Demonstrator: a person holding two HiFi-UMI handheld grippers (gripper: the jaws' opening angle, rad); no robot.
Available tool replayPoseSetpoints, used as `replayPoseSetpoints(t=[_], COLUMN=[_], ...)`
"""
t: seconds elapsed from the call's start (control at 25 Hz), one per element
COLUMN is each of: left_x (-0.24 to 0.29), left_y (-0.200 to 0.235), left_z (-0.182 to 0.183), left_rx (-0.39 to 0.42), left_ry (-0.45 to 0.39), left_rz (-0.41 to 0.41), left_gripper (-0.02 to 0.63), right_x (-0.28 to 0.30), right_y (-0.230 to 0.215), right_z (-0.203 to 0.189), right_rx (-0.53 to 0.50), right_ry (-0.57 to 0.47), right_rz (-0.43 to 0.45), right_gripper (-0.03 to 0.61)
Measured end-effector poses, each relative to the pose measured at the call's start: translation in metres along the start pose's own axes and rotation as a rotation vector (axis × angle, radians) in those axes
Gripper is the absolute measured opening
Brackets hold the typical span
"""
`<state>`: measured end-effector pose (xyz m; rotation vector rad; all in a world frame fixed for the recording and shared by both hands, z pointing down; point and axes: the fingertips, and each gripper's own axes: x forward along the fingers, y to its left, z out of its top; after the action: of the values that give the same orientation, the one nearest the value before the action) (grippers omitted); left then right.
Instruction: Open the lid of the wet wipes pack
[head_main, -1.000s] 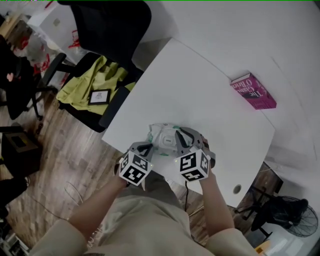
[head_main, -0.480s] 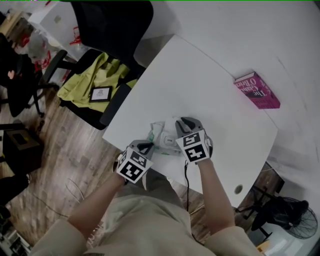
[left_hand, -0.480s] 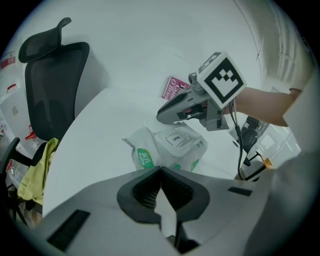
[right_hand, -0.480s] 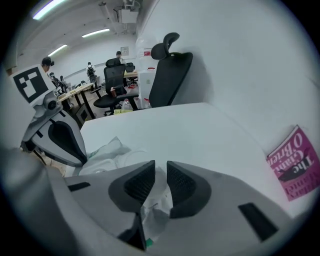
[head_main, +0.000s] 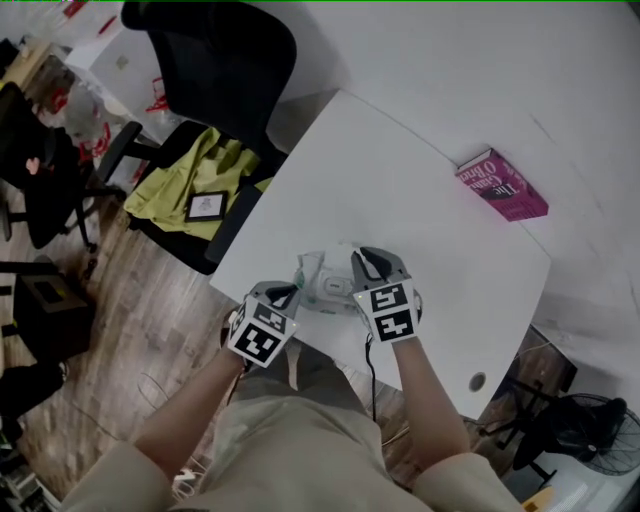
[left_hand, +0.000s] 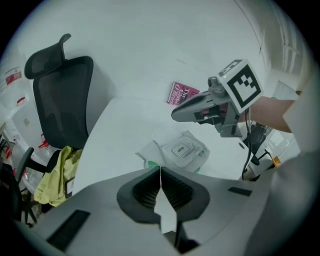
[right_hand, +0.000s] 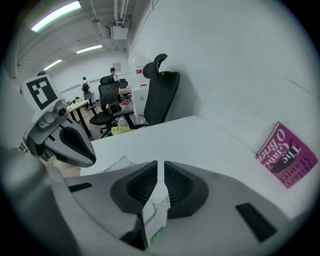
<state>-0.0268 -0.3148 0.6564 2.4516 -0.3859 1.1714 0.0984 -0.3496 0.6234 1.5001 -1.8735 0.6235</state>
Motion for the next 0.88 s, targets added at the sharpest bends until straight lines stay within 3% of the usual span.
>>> replayPoseSetpoints(t=[0.52,0.88], left_x=[-0.146,-0.233], left_y=[-0.001,-0.035], left_z=[0.155,0.229], left_rx=[0.089,0.212], left_ry=[-0.407,-0.624], left_rz=[0.126,0.129], left_gripper=[0.025,0.025], right_x=[-0.179,-0.277], right_y=[0.0,0.004], right_z=[0.139,0.194], right_rx=[0.08,0.077], right_ry=[-0.442,-0.676], right_rz=[-0.067,-0.117], right_gripper=[0.038,0.029])
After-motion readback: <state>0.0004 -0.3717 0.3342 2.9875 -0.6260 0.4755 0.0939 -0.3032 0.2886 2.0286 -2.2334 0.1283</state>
